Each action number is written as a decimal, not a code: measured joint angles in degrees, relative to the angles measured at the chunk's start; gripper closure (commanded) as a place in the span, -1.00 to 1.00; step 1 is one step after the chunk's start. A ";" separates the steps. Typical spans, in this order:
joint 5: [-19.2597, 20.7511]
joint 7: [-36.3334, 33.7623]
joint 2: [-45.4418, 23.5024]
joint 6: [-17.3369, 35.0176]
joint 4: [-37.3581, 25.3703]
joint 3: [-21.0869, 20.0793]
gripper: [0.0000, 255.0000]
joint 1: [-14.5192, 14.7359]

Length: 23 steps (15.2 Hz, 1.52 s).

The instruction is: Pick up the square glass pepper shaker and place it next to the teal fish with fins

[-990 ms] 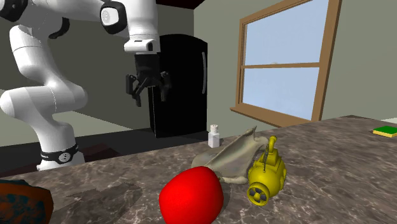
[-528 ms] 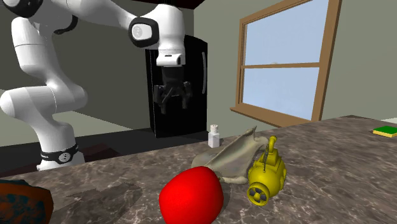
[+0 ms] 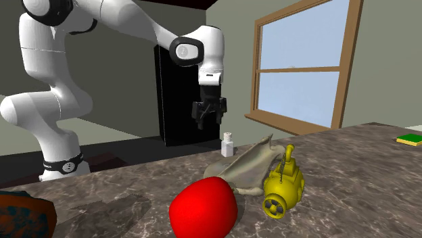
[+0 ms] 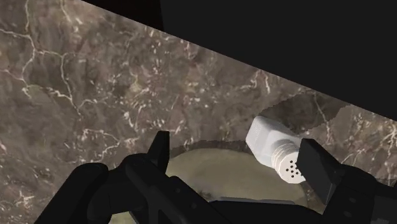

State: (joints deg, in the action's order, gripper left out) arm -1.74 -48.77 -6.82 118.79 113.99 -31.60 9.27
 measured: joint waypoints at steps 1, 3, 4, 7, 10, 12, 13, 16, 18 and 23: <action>1.70 -1.73 -2.95 0.43 -2.07 -0.14 -1.00 0.84; 4.38 -4.46 -7.66 0.11 -6.25 -0.07 -1.00 2.56; 5.50 -5.63 -9.72 -0.01 -8.07 0.04 -1.00 3.45; 7.85 -7.99 -14.17 -0.05 -11.90 0.51 -1.00 5.53; 8.62 -8.50 -15.56 1.42 -11.63 0.85 -1.00 5.98; 9.07 -8.86 -16.29 2.67 -11.05 1.02 -1.00 6.27; 9.19 -9.02 -16.46 3.24 -10.61 1.07 -1.00 6.35; 9.35 -9.04 -16.76 3.70 -10.43 1.17 -1.00 6.39; 9.37 -9.05 -16.77 3.78 -10.37 1.17 -1.00 6.39; 9.37 -9.05 -16.77 3.79 -10.38 1.17 1.00 6.39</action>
State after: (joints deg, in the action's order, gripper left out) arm 7.63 -57.82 -23.59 122.58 103.61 -30.42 15.66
